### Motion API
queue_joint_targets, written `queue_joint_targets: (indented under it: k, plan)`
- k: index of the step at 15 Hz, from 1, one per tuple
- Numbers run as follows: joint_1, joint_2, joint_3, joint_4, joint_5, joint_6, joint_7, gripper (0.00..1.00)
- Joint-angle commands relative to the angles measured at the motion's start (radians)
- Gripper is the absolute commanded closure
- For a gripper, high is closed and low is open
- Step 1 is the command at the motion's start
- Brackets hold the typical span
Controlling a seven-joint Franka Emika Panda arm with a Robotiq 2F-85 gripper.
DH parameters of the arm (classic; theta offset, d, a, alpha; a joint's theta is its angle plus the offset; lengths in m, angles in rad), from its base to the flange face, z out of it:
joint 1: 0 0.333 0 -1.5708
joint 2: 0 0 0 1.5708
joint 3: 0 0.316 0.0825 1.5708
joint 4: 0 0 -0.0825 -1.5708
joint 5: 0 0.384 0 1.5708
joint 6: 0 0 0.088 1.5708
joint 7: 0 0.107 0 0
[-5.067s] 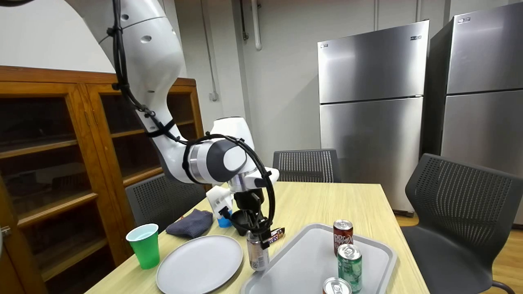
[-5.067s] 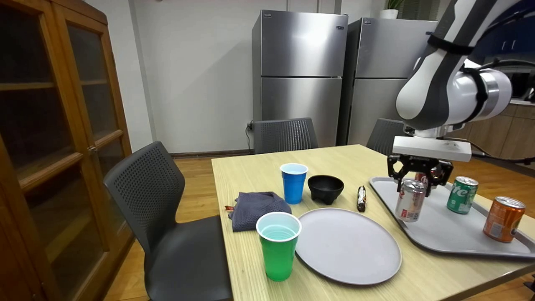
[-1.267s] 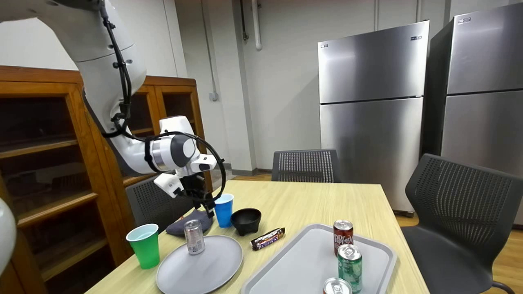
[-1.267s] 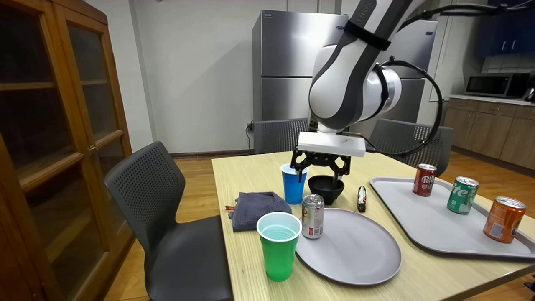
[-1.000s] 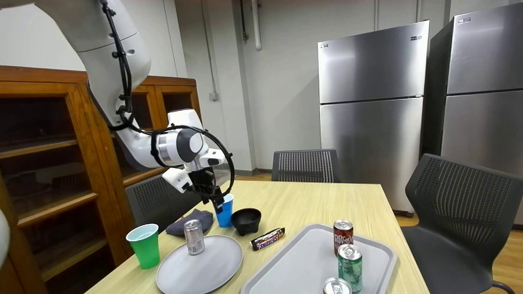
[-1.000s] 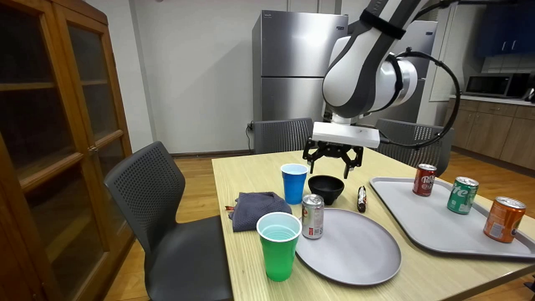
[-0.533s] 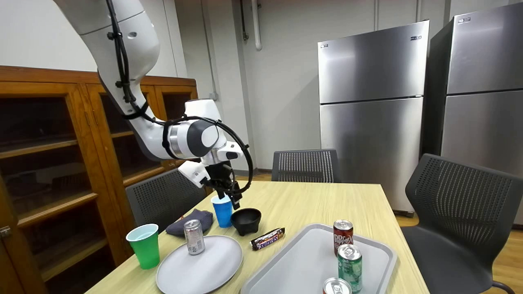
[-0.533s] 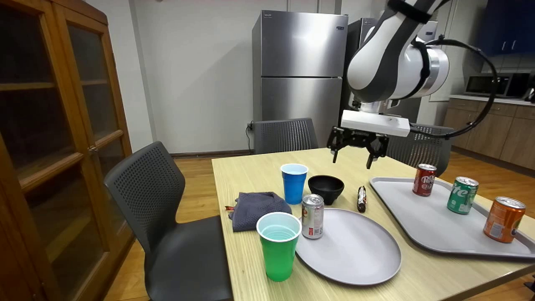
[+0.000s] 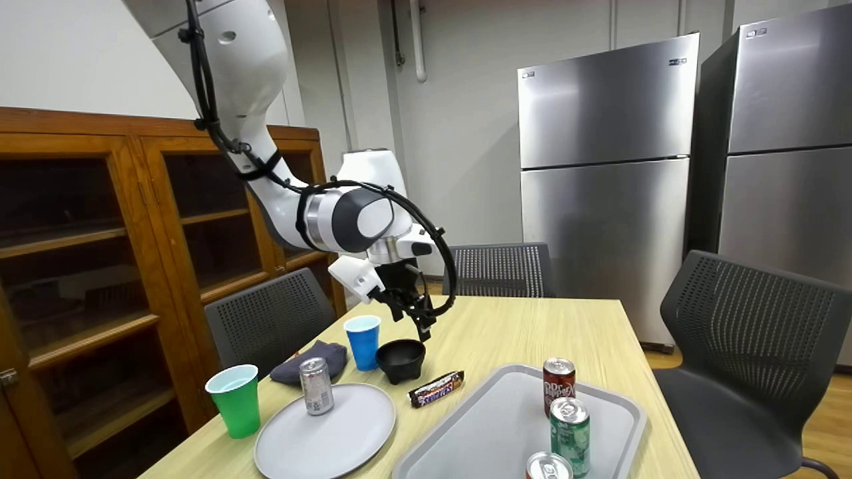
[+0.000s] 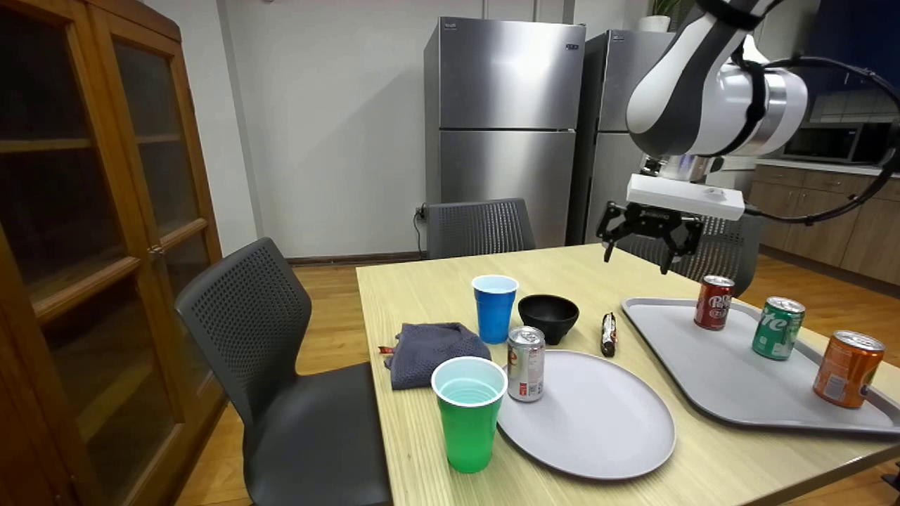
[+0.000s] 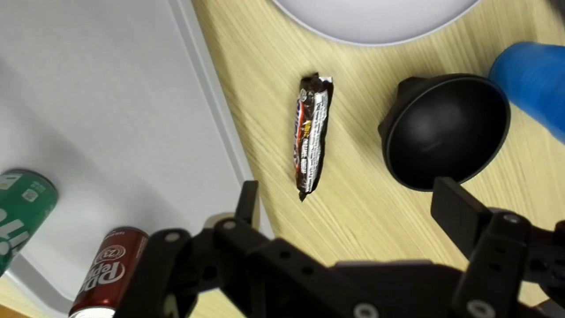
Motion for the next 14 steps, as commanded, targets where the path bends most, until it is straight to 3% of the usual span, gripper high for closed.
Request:
queue_joint_targets:
  k: [1,6,14]
  plan:
    - [-0.071,-0.019,0.011,0.006,0.063,-0.022,-0.115,0.0]
    - [-0.145,-0.002,0.002,0.038,0.099,-0.05,-0.248,0.0]
    - [-0.138,0.001,-0.015,0.022,0.079,-0.023,-0.226,0.0]
